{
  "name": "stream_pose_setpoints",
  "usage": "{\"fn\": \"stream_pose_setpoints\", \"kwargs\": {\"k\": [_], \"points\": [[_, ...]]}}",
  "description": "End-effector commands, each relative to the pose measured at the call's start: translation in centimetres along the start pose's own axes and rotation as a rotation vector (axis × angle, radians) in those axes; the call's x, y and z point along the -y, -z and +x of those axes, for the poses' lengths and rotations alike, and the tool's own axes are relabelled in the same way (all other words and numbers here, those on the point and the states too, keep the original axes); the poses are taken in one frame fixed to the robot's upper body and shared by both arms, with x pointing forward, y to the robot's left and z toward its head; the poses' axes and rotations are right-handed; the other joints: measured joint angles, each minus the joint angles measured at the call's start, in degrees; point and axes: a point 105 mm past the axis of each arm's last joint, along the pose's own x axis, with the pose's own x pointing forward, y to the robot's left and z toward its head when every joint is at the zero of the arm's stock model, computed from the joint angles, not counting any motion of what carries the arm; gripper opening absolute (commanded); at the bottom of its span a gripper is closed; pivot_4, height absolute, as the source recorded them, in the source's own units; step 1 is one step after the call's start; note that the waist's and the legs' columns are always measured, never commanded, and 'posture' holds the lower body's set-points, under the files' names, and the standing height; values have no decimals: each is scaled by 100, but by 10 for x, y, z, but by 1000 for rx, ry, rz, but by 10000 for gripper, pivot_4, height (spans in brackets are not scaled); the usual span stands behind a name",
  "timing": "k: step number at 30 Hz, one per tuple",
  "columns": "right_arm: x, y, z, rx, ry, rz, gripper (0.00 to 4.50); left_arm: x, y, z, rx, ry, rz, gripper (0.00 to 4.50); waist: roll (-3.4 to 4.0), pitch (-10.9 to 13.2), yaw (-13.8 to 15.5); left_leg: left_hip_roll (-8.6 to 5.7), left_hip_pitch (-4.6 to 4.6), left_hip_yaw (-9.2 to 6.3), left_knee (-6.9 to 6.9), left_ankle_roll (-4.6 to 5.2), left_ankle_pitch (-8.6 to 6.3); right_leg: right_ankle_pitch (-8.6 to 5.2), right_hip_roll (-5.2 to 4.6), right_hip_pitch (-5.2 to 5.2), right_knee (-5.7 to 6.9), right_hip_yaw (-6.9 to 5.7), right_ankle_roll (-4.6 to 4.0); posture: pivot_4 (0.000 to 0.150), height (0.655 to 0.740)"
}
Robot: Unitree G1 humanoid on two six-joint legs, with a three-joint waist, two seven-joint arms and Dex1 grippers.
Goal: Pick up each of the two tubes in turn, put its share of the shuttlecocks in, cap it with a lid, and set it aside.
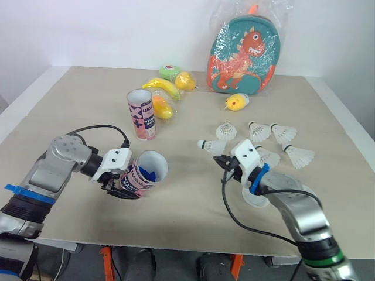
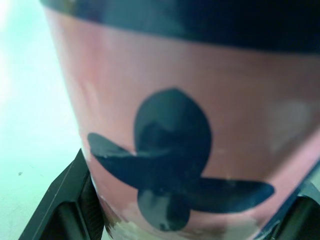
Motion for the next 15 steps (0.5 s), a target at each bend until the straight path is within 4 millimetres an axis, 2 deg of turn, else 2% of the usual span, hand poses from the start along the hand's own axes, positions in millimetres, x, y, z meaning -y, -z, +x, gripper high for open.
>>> {"fn": "stream_pose_setpoints", "kwargs": {"k": [1,4,10,15], "points": [[-35,-52,-27,185,-302,-91,222,9,13,16,-36,84,-34,34017,6,-1,12,-1,-1,-2,0,0,0,-2,-1,2,1,0,4,1500,7302],[-45,-72,-33,222,-436,-161,222,7,13,16,-37,90,-32,34017,6,-1,11,1,6,-2,3,0,0,2,0,8,1,-1,2,1500,7302],[-44,-100,-18,239,-553,-355,222,4,13,16,-40,97,-30,34017,4,-2,10,6,31,5,10,-1,2,17,-5,-1,-1,-7,-18,1500,7302],[-51,-103,-15,211,-655,-466,222,4,13,16,-37,98,-32,34017,5,-2,29,4,23,6,6,2,-2,13,-9,-1,-6,-8,-29,1500,7302]]}}
